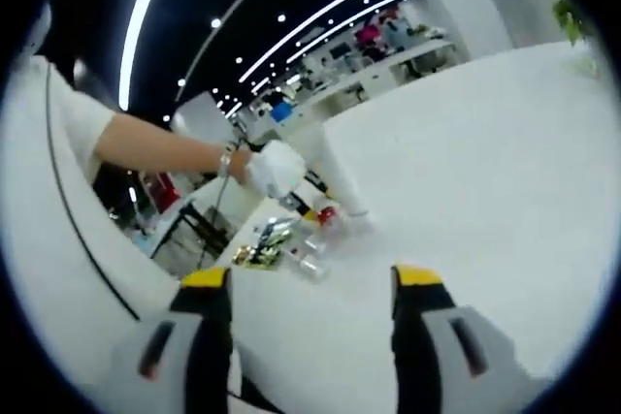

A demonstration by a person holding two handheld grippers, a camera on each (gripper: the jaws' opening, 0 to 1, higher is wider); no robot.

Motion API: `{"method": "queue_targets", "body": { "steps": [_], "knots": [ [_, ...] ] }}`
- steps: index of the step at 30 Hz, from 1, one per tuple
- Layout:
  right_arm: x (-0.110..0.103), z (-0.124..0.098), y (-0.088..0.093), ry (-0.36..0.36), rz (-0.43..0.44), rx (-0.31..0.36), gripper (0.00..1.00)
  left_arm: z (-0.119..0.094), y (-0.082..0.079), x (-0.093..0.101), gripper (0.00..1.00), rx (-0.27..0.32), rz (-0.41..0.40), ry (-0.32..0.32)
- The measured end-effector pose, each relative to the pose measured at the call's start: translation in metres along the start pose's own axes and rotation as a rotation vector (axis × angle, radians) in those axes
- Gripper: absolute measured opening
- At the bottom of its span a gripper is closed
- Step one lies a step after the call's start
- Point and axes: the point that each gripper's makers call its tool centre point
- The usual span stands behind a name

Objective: Arrange the skincare products in the storage area until every visible bottle or jar stands upright without overlapping.

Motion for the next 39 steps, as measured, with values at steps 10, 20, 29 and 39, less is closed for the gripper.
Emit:
{"method": "queue_targets", "body": {
  "steps": [10,20,29,39],
  "knots": [
    [0.002,0.006,-0.009,-0.014,0.006,0.003,0.64,-0.003,0.002,0.000,0.26,0.047,-0.034,-0.015],
    [-0.004,0.009,-0.012,-0.032,-0.017,0.000,0.63,-0.013,-0.006,0.011,0.25,0.066,-0.099,0.042],
    [-0.026,0.022,0.004,-0.089,-0.034,-0.045,0.63,-0.027,-0.002,0.021,0.25,0.077,-0.116,0.002],
    [-0.040,0.033,0.012,-0.147,-0.059,-0.091,0.62,-0.050,0.002,0.034,0.24,0.117,-0.253,-0.055]
  ]
}}
Point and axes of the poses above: the point that each gripper's makers call its tool centre point, and the gripper's own axes: z roughly forward along the fingers, x roughly to its right, y roughly out of its underside
